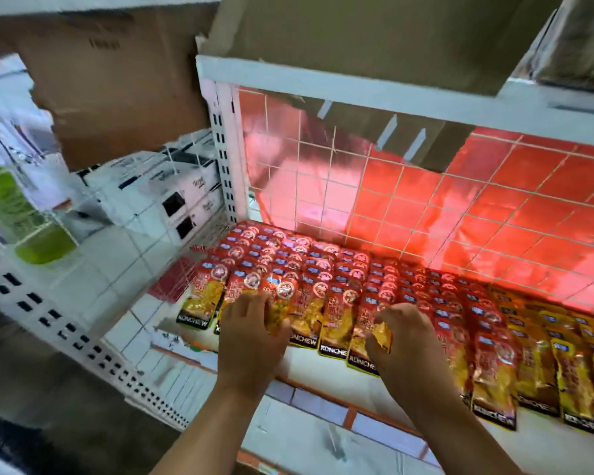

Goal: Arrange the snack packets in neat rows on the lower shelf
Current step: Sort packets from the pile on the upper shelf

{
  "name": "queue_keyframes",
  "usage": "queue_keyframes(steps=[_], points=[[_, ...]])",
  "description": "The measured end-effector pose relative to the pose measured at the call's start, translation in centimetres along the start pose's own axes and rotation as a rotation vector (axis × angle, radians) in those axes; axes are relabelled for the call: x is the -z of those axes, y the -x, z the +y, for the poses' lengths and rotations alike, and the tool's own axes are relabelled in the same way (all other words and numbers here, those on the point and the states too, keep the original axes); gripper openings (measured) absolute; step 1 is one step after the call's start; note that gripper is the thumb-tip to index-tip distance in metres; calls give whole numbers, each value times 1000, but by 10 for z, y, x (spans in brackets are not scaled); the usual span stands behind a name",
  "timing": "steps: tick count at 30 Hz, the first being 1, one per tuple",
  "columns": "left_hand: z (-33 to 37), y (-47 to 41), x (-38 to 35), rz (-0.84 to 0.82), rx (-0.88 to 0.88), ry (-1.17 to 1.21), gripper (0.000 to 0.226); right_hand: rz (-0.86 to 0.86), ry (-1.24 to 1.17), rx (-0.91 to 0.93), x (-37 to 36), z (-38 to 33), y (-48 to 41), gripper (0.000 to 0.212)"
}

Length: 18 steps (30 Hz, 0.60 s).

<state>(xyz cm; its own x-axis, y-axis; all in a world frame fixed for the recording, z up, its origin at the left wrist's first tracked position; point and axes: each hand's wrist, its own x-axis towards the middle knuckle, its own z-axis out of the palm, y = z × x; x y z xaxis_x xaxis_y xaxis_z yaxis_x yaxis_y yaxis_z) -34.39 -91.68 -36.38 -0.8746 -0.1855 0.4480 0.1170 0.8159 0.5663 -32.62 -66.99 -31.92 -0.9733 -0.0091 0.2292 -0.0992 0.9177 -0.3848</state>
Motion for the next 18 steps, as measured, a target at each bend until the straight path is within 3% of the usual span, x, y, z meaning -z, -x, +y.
queue_keyframes(steps=[18], points=[[-5,-3,-12,-14,-32,-115,55,25,83,-74,3,4,19,23]])
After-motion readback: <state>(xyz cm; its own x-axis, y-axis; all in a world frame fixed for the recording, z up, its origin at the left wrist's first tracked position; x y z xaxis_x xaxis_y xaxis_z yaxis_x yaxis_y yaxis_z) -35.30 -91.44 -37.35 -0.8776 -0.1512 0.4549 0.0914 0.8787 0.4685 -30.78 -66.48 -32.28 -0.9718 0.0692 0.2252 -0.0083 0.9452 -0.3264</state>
